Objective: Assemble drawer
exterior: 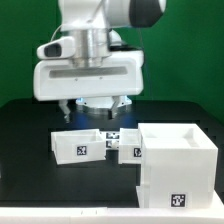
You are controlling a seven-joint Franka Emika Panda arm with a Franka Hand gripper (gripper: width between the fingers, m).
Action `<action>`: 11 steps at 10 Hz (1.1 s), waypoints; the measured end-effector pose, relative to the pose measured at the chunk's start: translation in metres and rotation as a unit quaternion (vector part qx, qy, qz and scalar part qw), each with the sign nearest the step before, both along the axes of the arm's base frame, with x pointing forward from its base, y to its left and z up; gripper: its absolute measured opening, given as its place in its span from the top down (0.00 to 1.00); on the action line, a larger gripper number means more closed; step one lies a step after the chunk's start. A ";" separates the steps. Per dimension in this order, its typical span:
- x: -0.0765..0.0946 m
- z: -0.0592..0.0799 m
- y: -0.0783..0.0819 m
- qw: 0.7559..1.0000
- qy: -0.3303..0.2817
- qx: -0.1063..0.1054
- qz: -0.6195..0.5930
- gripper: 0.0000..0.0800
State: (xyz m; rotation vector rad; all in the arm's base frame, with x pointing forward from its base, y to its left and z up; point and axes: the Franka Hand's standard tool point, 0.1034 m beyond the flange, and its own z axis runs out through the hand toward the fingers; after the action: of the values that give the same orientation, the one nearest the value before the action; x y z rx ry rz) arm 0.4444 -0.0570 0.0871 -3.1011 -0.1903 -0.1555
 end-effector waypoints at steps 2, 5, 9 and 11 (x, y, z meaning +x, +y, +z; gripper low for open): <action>-0.016 -0.007 0.001 1.000 0.008 -0.001 -0.011 0.19; -0.014 -0.006 0.004 1.000 0.007 0.000 -0.023 0.19; -0.043 -0.024 0.038 0.999 0.036 -0.011 -0.039 0.19; -0.042 -0.024 0.037 0.999 0.036 -0.011 -0.039 0.19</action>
Offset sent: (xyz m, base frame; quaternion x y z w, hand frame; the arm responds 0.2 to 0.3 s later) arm 0.0000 0.0000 0.0000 0.0000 0.0000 0.0000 1.0000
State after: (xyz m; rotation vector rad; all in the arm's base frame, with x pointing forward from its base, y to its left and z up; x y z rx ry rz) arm 0.4022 -0.0196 0.0633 -3.1315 -0.0701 -0.0451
